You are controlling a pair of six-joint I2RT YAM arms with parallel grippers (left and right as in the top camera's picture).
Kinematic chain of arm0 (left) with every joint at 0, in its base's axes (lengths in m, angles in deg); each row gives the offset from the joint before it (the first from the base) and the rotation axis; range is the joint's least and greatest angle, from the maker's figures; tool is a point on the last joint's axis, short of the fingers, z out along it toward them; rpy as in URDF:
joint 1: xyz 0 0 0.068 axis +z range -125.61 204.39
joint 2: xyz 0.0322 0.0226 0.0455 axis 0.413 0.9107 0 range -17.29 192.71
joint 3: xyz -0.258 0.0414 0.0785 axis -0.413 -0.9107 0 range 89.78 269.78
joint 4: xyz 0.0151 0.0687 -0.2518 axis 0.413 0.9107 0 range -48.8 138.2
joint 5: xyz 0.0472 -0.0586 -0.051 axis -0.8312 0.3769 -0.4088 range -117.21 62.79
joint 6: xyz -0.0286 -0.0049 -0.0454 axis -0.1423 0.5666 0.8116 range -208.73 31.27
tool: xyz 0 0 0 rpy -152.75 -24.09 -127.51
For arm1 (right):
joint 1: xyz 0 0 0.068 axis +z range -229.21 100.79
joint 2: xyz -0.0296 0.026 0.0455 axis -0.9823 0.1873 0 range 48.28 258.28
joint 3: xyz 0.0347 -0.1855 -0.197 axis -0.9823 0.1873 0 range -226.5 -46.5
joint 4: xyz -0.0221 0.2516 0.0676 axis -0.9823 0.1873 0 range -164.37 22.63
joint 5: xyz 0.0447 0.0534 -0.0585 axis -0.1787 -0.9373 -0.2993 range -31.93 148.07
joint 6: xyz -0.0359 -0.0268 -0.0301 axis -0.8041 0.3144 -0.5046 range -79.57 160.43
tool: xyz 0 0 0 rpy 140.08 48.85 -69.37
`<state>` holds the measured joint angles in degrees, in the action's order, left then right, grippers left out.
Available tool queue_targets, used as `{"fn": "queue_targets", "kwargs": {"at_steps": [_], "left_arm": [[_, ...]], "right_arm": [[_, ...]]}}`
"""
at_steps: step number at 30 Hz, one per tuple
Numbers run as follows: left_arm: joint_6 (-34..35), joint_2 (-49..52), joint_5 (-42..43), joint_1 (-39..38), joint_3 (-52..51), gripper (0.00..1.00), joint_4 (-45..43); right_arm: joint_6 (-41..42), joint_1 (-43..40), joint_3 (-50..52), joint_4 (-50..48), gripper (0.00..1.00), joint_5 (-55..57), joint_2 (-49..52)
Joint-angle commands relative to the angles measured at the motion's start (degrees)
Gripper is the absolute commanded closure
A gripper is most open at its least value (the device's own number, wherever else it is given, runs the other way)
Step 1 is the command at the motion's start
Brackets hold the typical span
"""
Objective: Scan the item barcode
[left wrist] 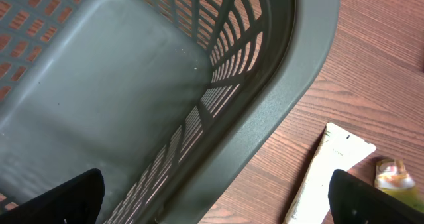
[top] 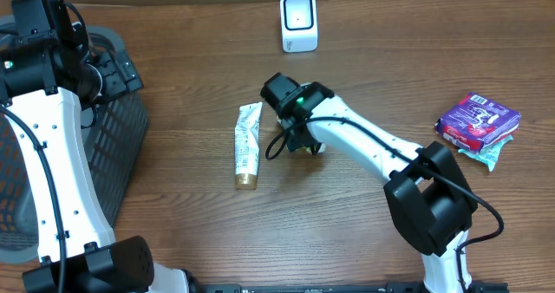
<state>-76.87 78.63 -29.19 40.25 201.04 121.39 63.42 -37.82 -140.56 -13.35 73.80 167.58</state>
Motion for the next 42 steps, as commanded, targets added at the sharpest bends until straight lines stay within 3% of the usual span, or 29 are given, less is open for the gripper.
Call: {"fn": "queue_targets", "kwargs": {"at_steps": [1, 7, 11, 18, 24, 28, 30, 34, 38, 42], "left_arm": [[0.59, 0.20, 0.28, 0.24, 0.44, 0.00, -0.04], [0.59, 0.20, 0.28, 0.24, 0.44, 0.00, -0.04], [0.59, 0.20, 0.28, 0.24, 0.44, 0.01, -0.04], [0.59, 0.20, 0.28, 0.24, 0.44, 0.00, -0.04], [0.59, 0.20, 0.28, 0.24, 0.44, 0.00, -0.02], [0.59, 0.20, 0.28, 0.24, 0.44, 0.00, -0.04], [0.59, 0.20, 0.28, 0.24, 0.44, 0.00, -0.04], [0.59, 0.20, 0.28, 0.24, 0.44, 0.01, -0.02], [0.57, 0.20, 0.28, 0.24, 0.44, 0.00, -0.04], [0.59, 0.20, 0.28, 0.24, 0.44, 0.00, -0.04]], "right_arm": [[2.38, 1.77, 0.13, -0.31, 0.24, 6.10, -1.01], [0.55, 1.07, -3.04, -2.43, 0.30, 6.05, -1.66], [-9.20, 0.92, -3.56, -9.70, 0.20, 3.56, -1.36], [-11.23, -2.43, -3.50, -19.85, 0.14, 2.58, 3.10], [-11.30, -6.47, -3.50, -21.31, 0.15, -14.62, 3.63], [-13.92, -6.75, -3.52, -16.76, 0.15, -27.50, 3.50], [-16.24, -6.73, -3.54, -9.92, 0.15, -34.80, 3.43], [-20.35, -7.30, -3.76, 2.25, 0.15, -34.86, 2.73], [-21.97, -9.40, -6.45, 11.08, 0.13, -26.60, 0.76], [-21.94, -11.67, -9.27, 12.02, 0.12, -25.81, -1.14]]}}
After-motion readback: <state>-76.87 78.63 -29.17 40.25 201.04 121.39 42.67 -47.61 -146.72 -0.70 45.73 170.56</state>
